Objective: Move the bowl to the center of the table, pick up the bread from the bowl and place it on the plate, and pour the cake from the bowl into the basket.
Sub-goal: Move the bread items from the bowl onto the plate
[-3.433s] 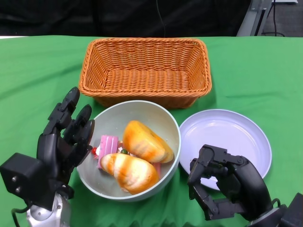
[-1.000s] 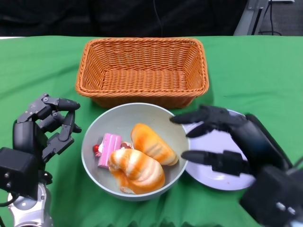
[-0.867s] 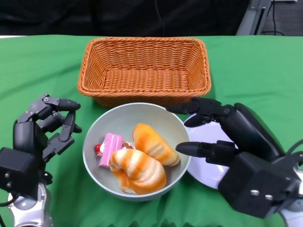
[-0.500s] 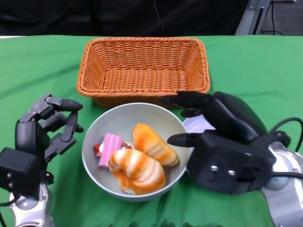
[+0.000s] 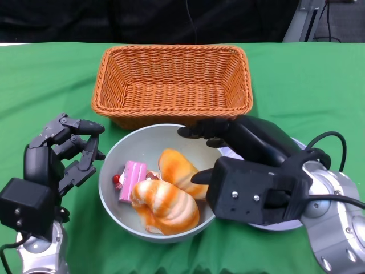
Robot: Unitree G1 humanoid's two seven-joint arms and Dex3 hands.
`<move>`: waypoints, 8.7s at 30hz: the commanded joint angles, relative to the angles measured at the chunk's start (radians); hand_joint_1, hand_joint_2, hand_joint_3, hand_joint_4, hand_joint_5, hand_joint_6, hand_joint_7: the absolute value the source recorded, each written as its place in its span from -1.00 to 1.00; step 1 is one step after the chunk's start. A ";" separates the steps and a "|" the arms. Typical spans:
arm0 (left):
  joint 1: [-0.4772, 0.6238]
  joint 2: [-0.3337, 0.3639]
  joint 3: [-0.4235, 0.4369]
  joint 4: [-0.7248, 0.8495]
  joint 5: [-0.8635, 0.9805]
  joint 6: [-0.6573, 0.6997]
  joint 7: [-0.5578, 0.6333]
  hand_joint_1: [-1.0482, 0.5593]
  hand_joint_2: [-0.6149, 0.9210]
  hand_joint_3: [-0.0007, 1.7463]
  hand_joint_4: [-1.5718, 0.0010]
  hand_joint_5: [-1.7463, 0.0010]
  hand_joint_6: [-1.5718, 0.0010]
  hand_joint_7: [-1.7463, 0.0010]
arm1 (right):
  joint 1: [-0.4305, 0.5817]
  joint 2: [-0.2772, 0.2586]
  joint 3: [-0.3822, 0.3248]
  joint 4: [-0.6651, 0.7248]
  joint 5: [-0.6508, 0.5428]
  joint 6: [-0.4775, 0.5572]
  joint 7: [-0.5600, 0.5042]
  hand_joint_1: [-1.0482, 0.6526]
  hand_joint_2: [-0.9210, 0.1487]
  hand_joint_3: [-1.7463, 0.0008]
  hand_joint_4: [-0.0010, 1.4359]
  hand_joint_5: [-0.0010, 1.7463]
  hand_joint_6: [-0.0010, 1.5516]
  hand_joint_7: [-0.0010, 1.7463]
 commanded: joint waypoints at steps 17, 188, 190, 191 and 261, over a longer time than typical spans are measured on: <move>0.000 0.005 -0.015 -0.007 0.030 -0.028 0.047 0.02 0.80 -0.27 -0.01 -0.72 -0.07 -0.33 | -0.149 -0.013 0.136 0.212 -0.133 0.066 0.062 -0.69 -1.00 0.74 -0.32 -0.95 -0.47 -1.00; 0.006 0.019 -0.041 0.014 0.105 -0.085 0.140 0.07 0.75 -0.15 -0.04 -0.73 -0.08 -0.33 | -0.074 -0.157 -0.233 0.826 0.106 -0.794 -0.710 0.24 -0.96 0.99 0.15 0.44 0.55 -0.90; 0.005 0.018 -0.040 0.013 0.100 -0.087 0.136 0.07 0.76 -0.16 -0.04 -0.72 -0.08 -0.33 | -0.095 -0.153 -0.223 0.879 0.095 -0.813 -0.745 0.24 -0.95 1.00 0.18 0.34 0.54 -0.90; 0.005 0.016 -0.039 0.012 0.097 -0.088 0.132 0.07 0.76 -0.16 -0.05 -0.72 -0.08 -0.33 | -0.105 -0.151 -0.219 0.904 0.088 -0.824 -0.766 0.24 -0.95 1.00 0.20 0.32 0.54 -0.90; -0.014 0.010 -0.043 -0.008 0.088 -0.087 0.149 0.09 0.71 -0.09 -0.04 -0.74 -0.07 -0.36 | 0.037 -0.166 -0.011 0.412 -0.043 -0.244 -0.293 -0.33 -0.95 1.00 -0.54 -1.00 -0.44 -1.00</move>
